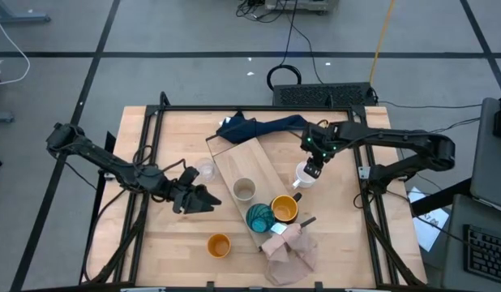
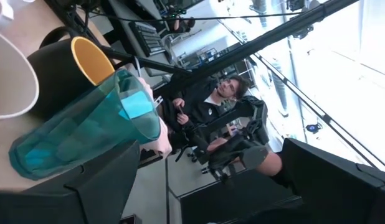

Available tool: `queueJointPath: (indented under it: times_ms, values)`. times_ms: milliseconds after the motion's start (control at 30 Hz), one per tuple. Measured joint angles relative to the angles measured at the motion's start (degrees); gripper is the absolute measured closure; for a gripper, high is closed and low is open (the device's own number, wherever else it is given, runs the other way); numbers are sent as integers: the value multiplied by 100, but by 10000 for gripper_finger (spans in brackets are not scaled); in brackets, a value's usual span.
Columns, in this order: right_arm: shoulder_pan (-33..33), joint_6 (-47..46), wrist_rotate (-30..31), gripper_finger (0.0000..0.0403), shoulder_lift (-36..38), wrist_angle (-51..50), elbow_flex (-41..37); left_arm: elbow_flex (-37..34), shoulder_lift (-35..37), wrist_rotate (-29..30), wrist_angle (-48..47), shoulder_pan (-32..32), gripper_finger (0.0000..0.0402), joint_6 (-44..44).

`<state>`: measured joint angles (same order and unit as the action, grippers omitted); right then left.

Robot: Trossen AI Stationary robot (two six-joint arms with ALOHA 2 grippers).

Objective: Stack small to large cups/mugs on shelf
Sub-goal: Put the white mug on the shelf

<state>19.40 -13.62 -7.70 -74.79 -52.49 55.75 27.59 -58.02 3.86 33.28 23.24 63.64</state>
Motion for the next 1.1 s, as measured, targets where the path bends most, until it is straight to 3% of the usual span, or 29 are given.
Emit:
queueJointPath:
  times_ms: [400, 800, 1100]
  values:
    - [0, -16, -158, 284, -37, 236, -427, 0, 0, -11, 26, 0, 9, -11]
    - [0, -13, -186, 396, -37, 425, -521, 0, 0, 46, 24, -2, 9, -13]
    - [0, -86, -156, 399, -37, 452, -521, 0, 0, 52, 22, -2, 9, -6]
